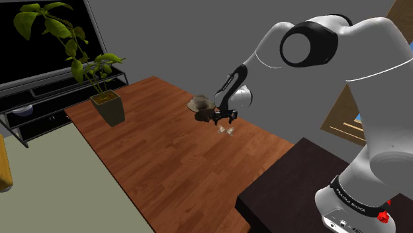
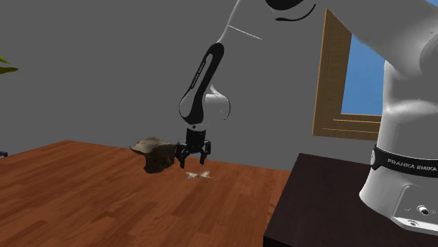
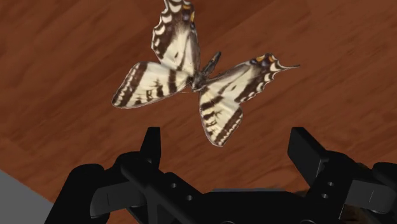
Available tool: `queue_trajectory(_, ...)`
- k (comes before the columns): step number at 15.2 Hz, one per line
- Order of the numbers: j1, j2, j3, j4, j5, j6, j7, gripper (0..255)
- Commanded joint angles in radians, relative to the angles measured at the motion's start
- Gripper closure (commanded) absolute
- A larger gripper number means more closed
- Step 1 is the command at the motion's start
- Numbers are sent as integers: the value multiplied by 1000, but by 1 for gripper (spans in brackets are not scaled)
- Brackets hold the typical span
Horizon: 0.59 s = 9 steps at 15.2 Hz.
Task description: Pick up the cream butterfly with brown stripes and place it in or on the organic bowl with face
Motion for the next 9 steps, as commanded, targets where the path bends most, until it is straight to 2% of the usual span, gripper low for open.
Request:
queue_trajectory(1,-4,28,8,15,4,15,-4,0)
queue_trajectory(4,-11,79,17,49,8,33,-7,0)
queue_trajectory(9,-11,79,17,49,8,33,-7,0)
